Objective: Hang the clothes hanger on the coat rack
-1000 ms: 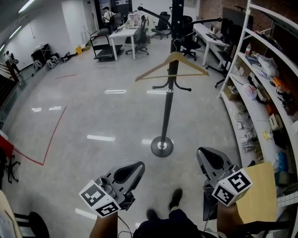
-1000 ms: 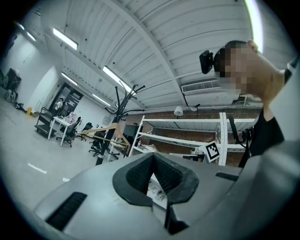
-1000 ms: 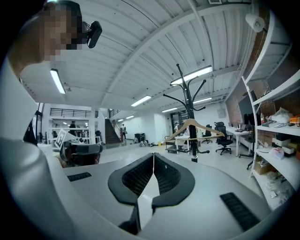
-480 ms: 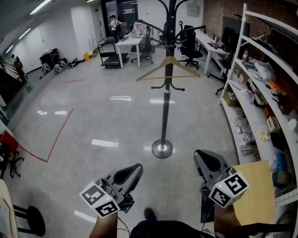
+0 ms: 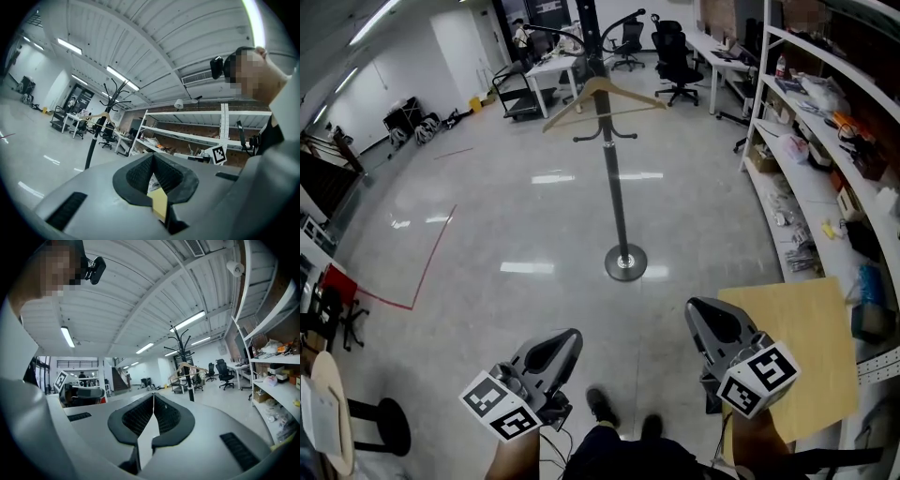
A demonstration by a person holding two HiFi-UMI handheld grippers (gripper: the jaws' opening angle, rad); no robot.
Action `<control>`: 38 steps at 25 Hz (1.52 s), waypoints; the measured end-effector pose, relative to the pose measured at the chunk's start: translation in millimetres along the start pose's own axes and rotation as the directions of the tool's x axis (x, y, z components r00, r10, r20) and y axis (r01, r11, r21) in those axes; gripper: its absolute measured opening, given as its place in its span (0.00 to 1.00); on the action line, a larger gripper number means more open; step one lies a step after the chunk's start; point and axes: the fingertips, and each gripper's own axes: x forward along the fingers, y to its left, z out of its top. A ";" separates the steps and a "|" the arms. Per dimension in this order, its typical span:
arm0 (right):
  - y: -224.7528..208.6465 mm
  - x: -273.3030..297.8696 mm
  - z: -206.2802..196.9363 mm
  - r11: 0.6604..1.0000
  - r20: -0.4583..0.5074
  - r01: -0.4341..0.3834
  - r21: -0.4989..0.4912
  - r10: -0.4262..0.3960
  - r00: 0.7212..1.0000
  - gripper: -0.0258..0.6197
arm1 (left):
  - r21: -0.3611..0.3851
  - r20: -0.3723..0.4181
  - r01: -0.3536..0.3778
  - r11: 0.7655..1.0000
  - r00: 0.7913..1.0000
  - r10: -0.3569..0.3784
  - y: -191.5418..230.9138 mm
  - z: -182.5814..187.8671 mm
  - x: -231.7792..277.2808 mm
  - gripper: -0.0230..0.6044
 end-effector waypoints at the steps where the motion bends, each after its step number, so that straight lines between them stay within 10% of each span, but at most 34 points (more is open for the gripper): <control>1: 2.3 -5.7 0.2 1.000 0.001 -0.004 0.003 0.004 1.000 0.05 | 0.001 -0.005 -0.007 1.000 1.000 0.007 -6.0 -1.3 -2.9 0.04; 28: 216.3 -156.5 -22.2 0.990 0.005 0.111 -0.086 -0.111 0.994 0.05 | 0.045 0.049 -0.011 0.999 0.999 0.009 -107.7 -40.0 -217.8 0.04; 38: 220.6 -237.6 -15.4 0.994 0.035 0.072 -0.085 -0.069 0.997 0.05 | 0.095 0.054 -0.077 0.992 0.996 0.072 -188.8 -49.6 -236.6 0.04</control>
